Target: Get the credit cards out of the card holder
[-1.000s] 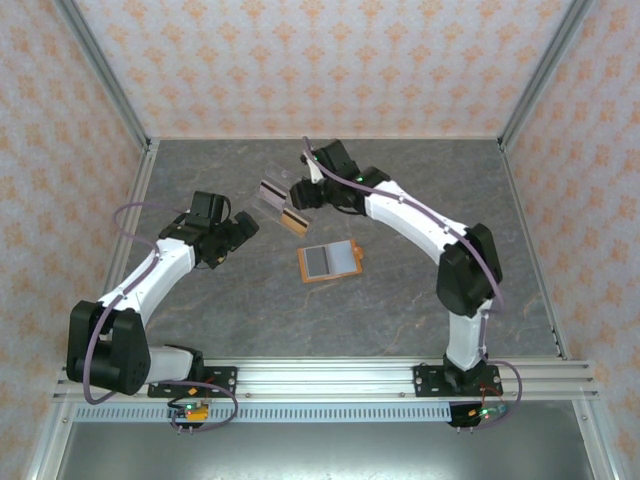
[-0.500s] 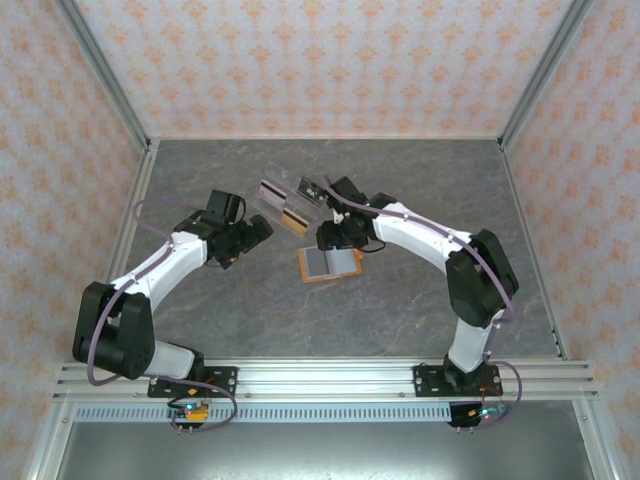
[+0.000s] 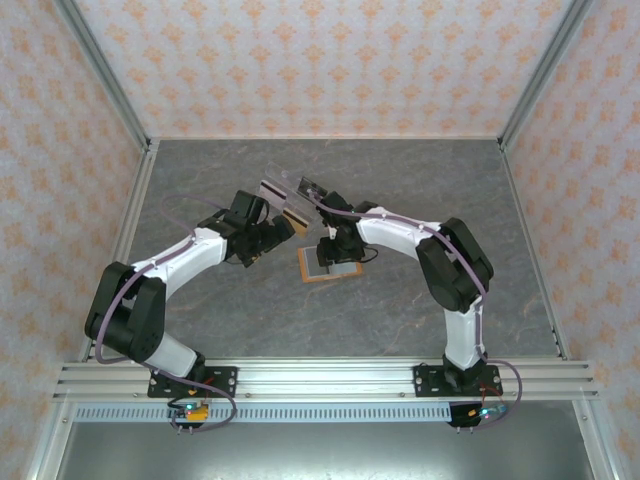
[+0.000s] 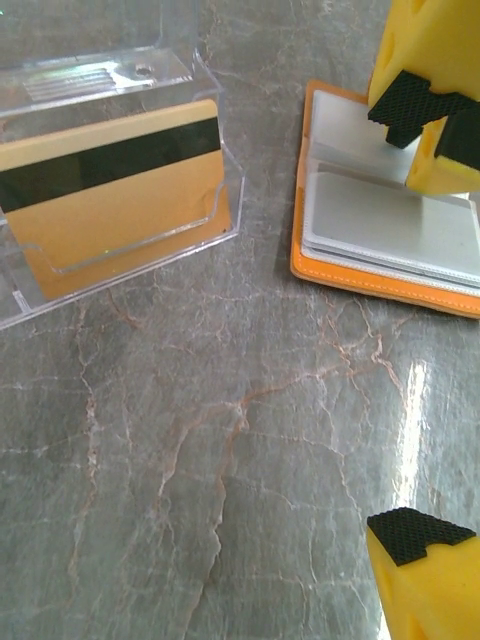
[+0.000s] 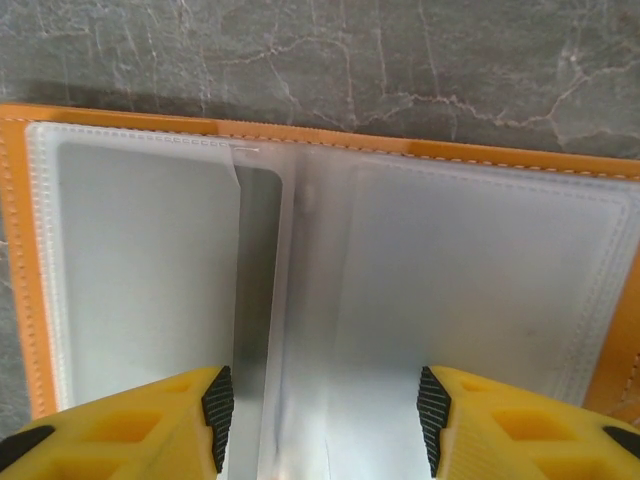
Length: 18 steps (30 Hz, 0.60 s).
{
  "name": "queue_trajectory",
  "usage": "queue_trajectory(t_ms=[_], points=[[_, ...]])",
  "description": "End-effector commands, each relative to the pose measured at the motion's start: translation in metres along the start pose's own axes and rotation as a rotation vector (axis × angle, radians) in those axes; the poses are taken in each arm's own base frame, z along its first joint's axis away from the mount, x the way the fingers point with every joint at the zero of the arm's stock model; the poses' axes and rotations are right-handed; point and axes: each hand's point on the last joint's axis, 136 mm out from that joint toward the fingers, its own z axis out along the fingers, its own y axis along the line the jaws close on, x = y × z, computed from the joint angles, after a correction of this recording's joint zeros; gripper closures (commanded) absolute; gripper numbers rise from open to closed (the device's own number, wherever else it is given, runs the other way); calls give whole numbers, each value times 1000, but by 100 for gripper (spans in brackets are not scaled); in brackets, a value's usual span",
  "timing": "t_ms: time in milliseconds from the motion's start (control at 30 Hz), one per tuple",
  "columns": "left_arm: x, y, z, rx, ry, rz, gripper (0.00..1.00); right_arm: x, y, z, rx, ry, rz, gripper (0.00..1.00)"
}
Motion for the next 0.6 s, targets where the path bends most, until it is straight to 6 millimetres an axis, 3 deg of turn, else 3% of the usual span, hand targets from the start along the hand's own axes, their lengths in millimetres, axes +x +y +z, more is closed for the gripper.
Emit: queue_trajectory(t_ms=[0, 300, 567], points=[[-5, -5, 3, 22, -35, -45, 0, -3, -4, -4, 46, -11, -48, 46], [2, 3, -1, -1, -26, -59, 0, -8, 9, -10, 77, -69, -90, 45], [8, 0, -4, 33, -3, -28, 0, -3, -8, -1, 160, -61, -62, 50]])
